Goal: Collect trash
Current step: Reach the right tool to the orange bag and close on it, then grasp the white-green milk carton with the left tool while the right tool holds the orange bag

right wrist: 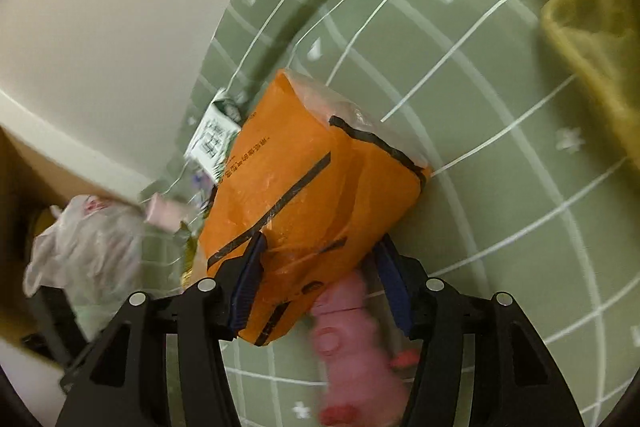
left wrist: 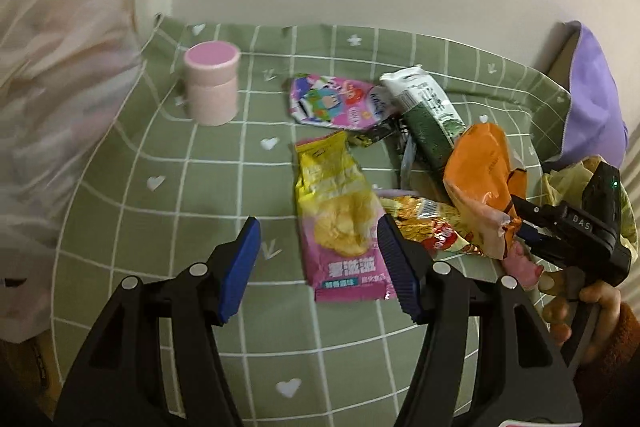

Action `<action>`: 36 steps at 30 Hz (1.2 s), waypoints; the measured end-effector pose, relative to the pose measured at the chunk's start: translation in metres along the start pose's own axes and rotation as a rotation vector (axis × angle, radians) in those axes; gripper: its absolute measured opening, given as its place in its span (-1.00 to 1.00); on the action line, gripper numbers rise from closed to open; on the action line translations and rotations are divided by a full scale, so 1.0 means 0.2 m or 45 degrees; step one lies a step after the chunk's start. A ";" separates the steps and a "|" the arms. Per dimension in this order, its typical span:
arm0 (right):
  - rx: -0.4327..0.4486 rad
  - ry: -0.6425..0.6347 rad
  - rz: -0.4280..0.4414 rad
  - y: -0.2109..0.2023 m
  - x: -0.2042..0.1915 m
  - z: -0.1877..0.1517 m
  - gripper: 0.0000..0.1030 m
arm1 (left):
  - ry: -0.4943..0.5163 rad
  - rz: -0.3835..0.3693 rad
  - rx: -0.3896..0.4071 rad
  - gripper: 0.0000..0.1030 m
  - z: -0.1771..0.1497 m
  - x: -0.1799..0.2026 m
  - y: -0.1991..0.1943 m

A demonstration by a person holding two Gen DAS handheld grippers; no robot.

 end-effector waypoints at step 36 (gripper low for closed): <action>0.199 -0.468 -0.317 -0.62 0.14 -0.01 -0.73 | 0.009 0.190 -0.044 0.27 0.62 0.55 0.76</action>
Point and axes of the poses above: each gripper's, at about its wrist camera, not at the fingertips, and y roughly the way its jaws point, x to its right, z to its top, the point moved 2 cm from there along y, roughly the way its jaws point, and after that the axes turned 8 degrees about -z, right-handed, at the moved point
